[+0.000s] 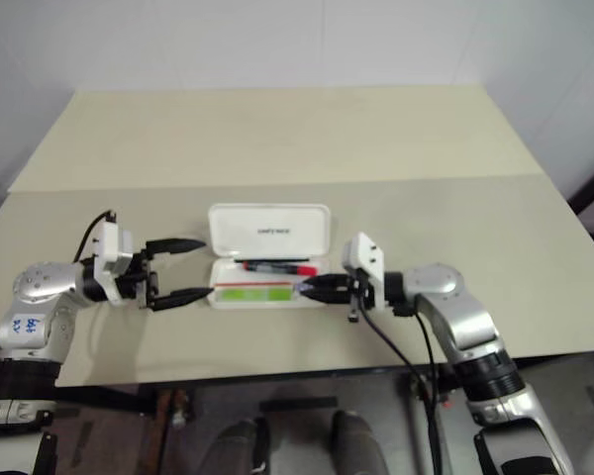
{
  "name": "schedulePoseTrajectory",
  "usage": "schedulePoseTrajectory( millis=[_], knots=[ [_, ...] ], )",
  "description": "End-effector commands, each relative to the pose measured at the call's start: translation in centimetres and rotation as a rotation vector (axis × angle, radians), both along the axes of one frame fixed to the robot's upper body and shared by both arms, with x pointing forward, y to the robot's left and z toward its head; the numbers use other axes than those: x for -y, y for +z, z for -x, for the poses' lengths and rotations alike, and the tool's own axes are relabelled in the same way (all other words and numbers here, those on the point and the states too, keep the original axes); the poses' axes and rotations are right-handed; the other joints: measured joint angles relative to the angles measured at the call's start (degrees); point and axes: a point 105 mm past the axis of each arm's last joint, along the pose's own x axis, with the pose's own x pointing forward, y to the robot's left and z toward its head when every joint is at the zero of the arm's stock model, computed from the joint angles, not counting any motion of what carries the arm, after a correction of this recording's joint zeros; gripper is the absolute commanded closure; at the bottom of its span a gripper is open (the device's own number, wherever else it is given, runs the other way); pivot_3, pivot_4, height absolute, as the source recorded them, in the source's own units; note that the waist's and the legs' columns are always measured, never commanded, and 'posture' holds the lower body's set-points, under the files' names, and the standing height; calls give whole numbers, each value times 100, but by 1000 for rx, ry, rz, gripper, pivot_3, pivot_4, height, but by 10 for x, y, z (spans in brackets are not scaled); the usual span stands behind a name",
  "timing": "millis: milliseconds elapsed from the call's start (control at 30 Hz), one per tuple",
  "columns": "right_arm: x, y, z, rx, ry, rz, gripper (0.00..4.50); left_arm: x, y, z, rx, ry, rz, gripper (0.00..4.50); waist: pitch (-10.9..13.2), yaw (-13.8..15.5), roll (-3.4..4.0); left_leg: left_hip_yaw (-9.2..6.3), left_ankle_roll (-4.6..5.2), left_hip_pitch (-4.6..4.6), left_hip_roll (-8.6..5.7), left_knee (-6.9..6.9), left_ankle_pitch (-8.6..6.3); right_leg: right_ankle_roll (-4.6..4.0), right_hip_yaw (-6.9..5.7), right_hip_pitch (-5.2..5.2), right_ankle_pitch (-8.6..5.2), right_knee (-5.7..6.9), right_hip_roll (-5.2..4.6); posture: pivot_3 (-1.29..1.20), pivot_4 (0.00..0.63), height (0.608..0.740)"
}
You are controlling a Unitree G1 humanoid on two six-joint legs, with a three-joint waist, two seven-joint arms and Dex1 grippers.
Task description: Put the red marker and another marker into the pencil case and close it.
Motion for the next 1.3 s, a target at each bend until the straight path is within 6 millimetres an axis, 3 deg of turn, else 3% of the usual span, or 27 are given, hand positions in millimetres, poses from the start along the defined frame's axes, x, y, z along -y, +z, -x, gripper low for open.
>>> schedulePoseTrajectory(
  millis=[33,633,1000,1300],
  knots=[
    [-5,4,-3,33,40,-4,4175,0,7,5,35,-1,-4,0,0,-1,0,0,-1,0,2,0,-2,0,-1,0,0,-1,2,0,150,740],
    [-5,-11,-16,63,67,30,4175,-3,11,12,38,27,-7,0,0,-15,0,9,-12,2,18,3,-12,-4,2,-5,-3,5,12,0,150,740],
    [-10,1,-19,152,76,-9,172,-1,15,9,50,25,-5,0,0,-13,0,12,-18,2,35,2,-15,-7,4,-6,-4,4,13,0,150,740],
    [3,23,-6,193,57,-61,32,0,18,5,49,43,31,0,0,-3,1,15,-24,2,52,2,-19,-11,4,-8,-7,5,22,0,150,740]
  ],
)
